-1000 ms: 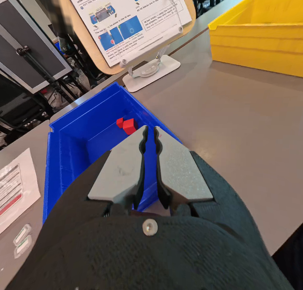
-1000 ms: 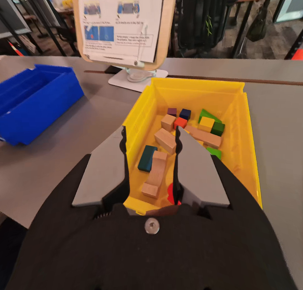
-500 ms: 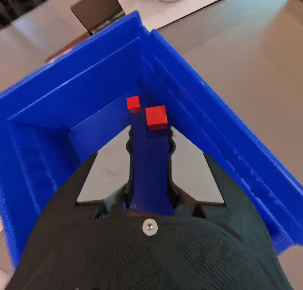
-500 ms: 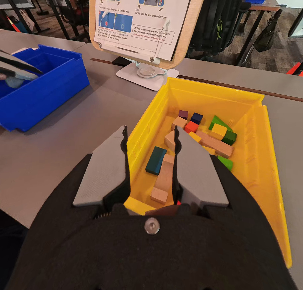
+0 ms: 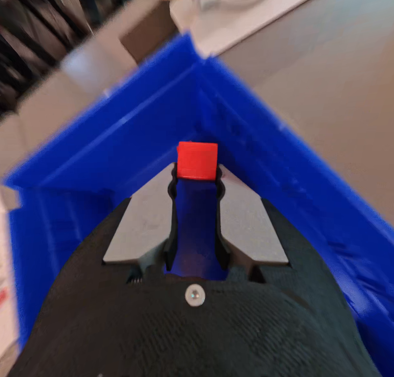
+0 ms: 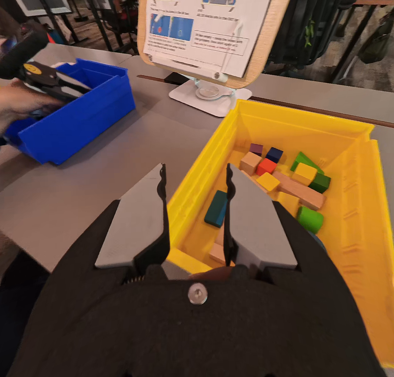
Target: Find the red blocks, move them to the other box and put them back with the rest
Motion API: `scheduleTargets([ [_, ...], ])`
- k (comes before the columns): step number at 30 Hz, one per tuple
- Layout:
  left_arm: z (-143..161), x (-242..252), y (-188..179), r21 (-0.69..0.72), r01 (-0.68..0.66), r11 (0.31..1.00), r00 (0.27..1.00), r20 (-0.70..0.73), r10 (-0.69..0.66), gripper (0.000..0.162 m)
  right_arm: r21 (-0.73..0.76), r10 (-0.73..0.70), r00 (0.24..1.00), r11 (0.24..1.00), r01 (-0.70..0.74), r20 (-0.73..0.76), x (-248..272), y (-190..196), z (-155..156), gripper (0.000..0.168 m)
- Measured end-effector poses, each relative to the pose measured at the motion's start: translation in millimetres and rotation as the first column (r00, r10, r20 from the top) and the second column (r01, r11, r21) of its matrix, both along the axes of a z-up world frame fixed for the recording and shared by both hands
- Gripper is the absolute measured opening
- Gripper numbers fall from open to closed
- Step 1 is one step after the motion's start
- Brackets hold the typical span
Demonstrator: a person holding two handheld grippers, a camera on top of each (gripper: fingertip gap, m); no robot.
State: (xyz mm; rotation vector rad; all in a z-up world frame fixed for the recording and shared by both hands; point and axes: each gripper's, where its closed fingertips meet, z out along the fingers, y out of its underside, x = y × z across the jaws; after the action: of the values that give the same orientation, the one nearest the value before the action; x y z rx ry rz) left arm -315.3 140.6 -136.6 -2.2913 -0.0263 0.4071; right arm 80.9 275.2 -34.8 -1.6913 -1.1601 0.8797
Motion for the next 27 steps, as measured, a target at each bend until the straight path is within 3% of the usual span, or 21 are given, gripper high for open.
scheduleTargets([
  [3, 69, 42, -10, 0.194, 0.146, 0.97, 0.963, -0.251, -0.095, 0.034, -0.048, 0.125, 0.991, 0.991, -0.128, -0.049, -12, -31, 8, 0.056],
  [6, 117, 127, -28, 0.271, 0.386, 0.882, 0.851, -0.474, -0.227, 0.033, -0.1, 0.283, 0.95, 0.95, -0.297, -0.132, -29, -76, 22, 0.056],
  [11, 123, 258, -47, 0.221, 0.608, 0.763, 0.677, -0.646, -0.352, 0.033, -0.133, 0.471, 0.862, 0.857, -0.498, -0.189, -51, -150, 30, 0.063],
  [15, 115, 325, -50, 0.205, 0.698, 0.686, 0.601, -0.688, -0.407, 0.033, -0.123, 0.541, 0.828, 0.82, -0.559, -0.148, -64, -184, 19, 0.064],
  [18, 110, 350, -48, 0.218, 0.724, 0.655, 0.597, -0.674, -0.435, 0.033, -0.177, 0.592, 0.797, 0.777, -0.604, -0.118, -69, -198, 3, 0.056],
  [20, 104, 355, -44, 0.212, 0.719, 0.662, 0.597, -0.676, -0.432, 0.032, -0.224, 0.638, 0.758, 0.725, -0.651, -0.137, -68, -208, 0, 0.034],
  [22, 98, 353, -43, 0.207, 0.71, 0.673, 0.61, -0.658, -0.442, 0.032, -0.217, 0.635, 0.764, 0.734, -0.643, -0.117, -69, -204, -3, 0.033],
  [24, 97, 352, -46, 0.234, 0.71, 0.664, 0.643, -0.598, -0.478, 0.032, -0.161, 0.602, 0.797, 0.782, -0.602, -0.058, -66, -191, -5, 0.032],
  [25, 102, 351, -50, 0.274, 0.71, 0.648, 0.663, -0.569, -0.486, 0.023, -0.117, 0.561, 0.826, 0.818, -0.563, -0.048, -63, -177, 0, 0.033],
  [27, 110, 341, -56, 0.34, 0.69, 0.639, 0.71, -0.49, -0.506, 0.02, -0.039, 0.44, 0.893, 0.895, -0.445, -0.09, -49, -140, 23, 0.033],
])
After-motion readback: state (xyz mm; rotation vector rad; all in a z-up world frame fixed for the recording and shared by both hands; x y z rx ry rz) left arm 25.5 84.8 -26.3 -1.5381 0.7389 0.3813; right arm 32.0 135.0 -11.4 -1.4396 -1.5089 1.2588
